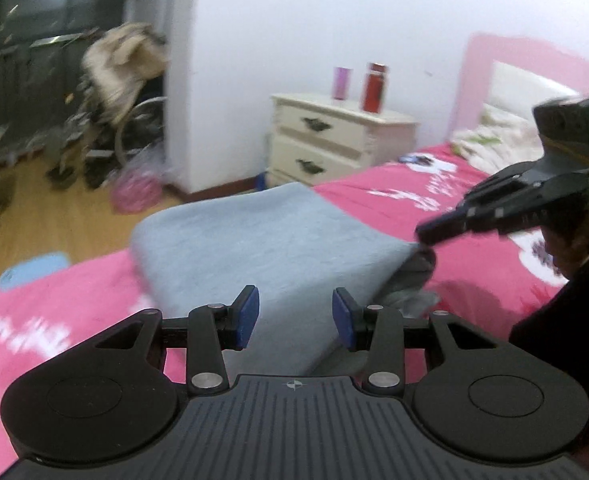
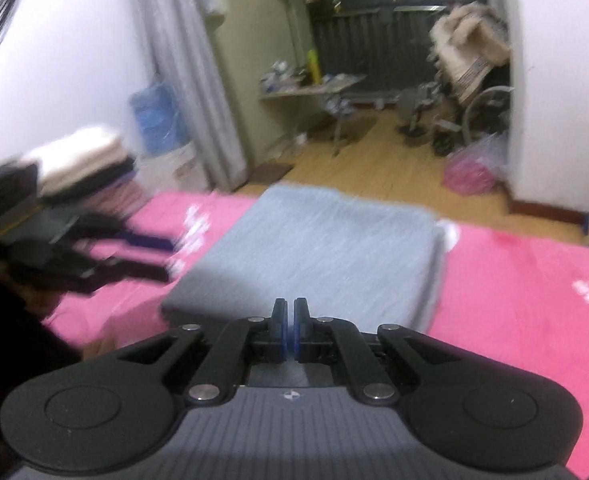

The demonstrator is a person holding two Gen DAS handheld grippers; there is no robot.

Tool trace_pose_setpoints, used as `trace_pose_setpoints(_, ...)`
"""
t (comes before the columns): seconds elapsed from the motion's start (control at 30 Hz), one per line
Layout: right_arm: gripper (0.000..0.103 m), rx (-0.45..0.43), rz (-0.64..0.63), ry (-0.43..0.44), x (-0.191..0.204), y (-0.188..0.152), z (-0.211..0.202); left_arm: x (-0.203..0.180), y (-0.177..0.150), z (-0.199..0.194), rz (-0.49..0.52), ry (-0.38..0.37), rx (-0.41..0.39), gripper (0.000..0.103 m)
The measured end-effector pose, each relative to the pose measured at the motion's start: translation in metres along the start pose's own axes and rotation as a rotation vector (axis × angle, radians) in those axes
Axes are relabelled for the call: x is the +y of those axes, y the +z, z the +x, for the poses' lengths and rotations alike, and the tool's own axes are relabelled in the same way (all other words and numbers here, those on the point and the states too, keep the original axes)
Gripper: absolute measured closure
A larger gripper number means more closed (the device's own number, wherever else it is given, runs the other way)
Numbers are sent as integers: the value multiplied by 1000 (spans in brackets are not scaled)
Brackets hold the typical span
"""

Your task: Fold clothes

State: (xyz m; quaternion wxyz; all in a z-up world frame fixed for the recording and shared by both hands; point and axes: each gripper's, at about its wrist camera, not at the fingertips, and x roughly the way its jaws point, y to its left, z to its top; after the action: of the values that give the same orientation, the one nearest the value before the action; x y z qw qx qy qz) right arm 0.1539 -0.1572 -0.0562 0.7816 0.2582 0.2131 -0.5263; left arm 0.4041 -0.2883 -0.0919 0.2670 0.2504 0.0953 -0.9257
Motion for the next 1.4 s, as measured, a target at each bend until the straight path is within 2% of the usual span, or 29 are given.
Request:
trace_pose_setpoints(0.13,102,50,-96,-68,20,-22,25,-24,-5,26,169,-36,20,61)
trace_pose_setpoints(0.27,103,23,-320,-237,47,-41,54,-41,-13,41,285,-5,49,62)
trace_pose_setpoints(0.3,103,12,-379,-283,55,-46,60,-44,-14,44,302,9,52,65)
trace_pose_setpoints(0.33,103,1,-435,-341,62,-50,66,-47,-15,46,319,23,54,72)
trace_pose_setpoints(0.37,103,-8,-477,-398,68,-53,71,-47,-16,47,324,31,57,76)
trace_pose_setpoints(0.43,103,-21,-509,-471,74,-57,77,-44,-17,45,313,36,62,80)
trace_pose_setpoints(0.53,103,-44,-531,-472,81,-60,74,-43,-19,43,309,43,61,83)
trace_pose_setpoints(0.6,103,-72,-579,-442,89,-66,68,-44,-19,42,305,46,60,84)
trace_pose_setpoints(0.67,103,-62,-584,-420,91,-70,68,-44,-19,42,300,47,57,84)
trace_pose_setpoints(0.73,103,-40,-568,-460,86,-72,77,-45,-18,42,298,46,54,86)
trace_pose_setpoints(0.87,103,-50,-580,-579,81,-68,95,-45,-19,41,305,41,50,88)
trace_pose_setpoints(0.93,103,-47,-591,-606,80,-67,98,-46,-18,40,312,44,46,88)
trace_pose_setpoints(1.0,103,-76,-596,-566,82,-68,90,-46,-19,39,312,47,43,89)
trace_pose_setpoints(1.07,103,-119,-601,-474,88,-72,77,-46,-20,39,304,49,37,90)
trace_pose_setpoints(1.13,102,-118,-643,-406,96,-79,73,-46,-20,38,298,49,33,91)
trace_pose_setpoints(1.17,103,-102,-665,-417,97,-81,79,-46,-20,38,299,49,33,91)
trace_pose_setpoints(1.23,103,-69,-692,-502,91,-84,94,-46,-20,38,303,48,35,92)
trace_pose_setpoints(1.4,103,-65,-615,-626,68,-69,108,-46,-21,37,314,47,38,93)
